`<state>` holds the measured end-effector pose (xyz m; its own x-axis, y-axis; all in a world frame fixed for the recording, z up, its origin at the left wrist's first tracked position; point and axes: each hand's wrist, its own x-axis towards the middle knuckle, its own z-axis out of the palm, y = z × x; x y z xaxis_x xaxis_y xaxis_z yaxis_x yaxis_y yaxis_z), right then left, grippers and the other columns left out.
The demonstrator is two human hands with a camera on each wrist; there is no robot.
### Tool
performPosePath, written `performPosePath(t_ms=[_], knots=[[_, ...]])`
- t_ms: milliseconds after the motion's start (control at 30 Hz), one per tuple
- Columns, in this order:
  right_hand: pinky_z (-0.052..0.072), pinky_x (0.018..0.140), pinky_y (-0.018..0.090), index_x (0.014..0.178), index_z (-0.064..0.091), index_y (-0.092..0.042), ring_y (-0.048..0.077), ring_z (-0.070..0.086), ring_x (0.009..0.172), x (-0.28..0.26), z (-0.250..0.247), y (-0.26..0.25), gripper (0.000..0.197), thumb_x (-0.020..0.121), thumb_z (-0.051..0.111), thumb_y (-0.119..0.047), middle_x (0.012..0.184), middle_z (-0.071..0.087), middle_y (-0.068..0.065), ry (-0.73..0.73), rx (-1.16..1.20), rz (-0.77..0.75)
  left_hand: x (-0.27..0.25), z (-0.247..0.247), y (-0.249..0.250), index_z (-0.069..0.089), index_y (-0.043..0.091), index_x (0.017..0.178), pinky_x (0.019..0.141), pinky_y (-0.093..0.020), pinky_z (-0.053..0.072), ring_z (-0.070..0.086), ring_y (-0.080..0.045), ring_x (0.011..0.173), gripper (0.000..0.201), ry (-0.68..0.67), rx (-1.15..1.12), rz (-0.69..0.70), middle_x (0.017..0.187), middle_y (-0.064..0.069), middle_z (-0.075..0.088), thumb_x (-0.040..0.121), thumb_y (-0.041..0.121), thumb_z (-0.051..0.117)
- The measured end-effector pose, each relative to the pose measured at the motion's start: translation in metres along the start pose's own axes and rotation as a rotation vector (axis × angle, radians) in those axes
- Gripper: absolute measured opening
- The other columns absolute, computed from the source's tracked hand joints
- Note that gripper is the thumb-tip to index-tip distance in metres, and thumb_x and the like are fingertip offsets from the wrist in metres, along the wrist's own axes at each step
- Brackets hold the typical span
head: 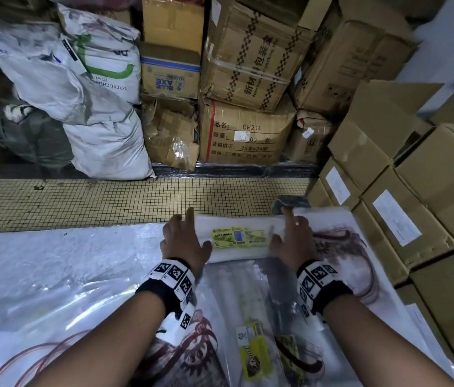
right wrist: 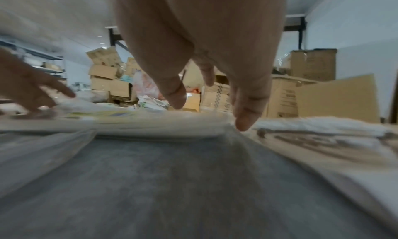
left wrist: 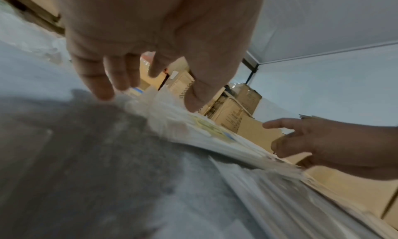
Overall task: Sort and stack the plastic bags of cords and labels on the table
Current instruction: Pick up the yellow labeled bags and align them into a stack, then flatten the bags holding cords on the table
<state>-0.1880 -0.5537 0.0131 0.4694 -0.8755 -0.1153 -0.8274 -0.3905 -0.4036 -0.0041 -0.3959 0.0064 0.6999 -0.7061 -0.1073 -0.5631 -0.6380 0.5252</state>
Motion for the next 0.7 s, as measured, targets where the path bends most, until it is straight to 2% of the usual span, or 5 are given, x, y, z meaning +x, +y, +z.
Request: performPosePath(t_ms=[133,333,467,600,700], knots=[[0.031,0.110,0.052,0.154,0.025,-0.024,0.039,0.029,0.139,-0.014,0.009,-0.013,0.065,0.096,0.054,-0.035,0.153,0.025,0.016,-0.107,-0.182,-0.114,0.007,0.012,-0.005,0.008,0.039,0.153,0.116,-0.056,0.019,0.000,-0.030,0.150,0.091,-0.257,0.201,0.140,0.163,-0.004,-0.009,0.083,0.059,0.062],[0.033,0.107,0.051,0.150,0.035,-0.031,0.037,0.033,0.134,-0.019,0.016,-0.009,0.058,0.096,0.052,-0.048,0.149,0.032,0.011,-0.191,-0.242,-0.129,0.011,0.020,-0.015,0.019,0.044,0.150,0.119,-0.051,0.012,0.006,-0.030,0.150,0.084,-0.302,0.220,0.128,0.164,-0.006,-0.002,0.080,0.063,0.060],[0.028,0.111,0.055,0.150,0.036,-0.029,0.039,0.030,0.139,-0.020,0.006,-0.018,0.062,0.095,0.054,-0.049,0.153,0.031,0.016,-0.223,-0.244,-0.121,0.017,-0.007,-0.015,0.033,0.031,0.149,0.120,-0.042,0.021,0.017,-0.028,0.148,0.081,-0.330,-0.083,0.063,0.163,-0.009,0.006,0.081,0.045,0.074],[0.033,0.109,0.056,0.144,0.045,-0.022,0.039,0.039,0.135,-0.042,-0.003,-0.035,0.055,0.094,0.058,-0.040,0.146,0.043,0.016,-0.073,-0.201,-0.166,-0.006,-0.055,-0.034,0.062,0.026,0.116,0.102,-0.042,0.047,0.052,-0.027,0.126,0.063,-0.278,-0.197,0.053,0.137,-0.006,0.051,0.060,0.052,0.075],[0.047,0.093,0.036,0.131,0.058,-0.010,0.029,0.059,0.110,-0.090,0.000,-0.058,0.039,0.095,0.062,-0.026,0.127,0.060,0.015,-0.133,0.069,-0.268,-0.057,-0.079,-0.064,0.058,0.028,0.125,0.098,-0.043,0.049,0.058,-0.023,0.115,0.065,-0.324,-0.040,0.004,0.130,0.001,0.058,0.066,0.044,0.081]])
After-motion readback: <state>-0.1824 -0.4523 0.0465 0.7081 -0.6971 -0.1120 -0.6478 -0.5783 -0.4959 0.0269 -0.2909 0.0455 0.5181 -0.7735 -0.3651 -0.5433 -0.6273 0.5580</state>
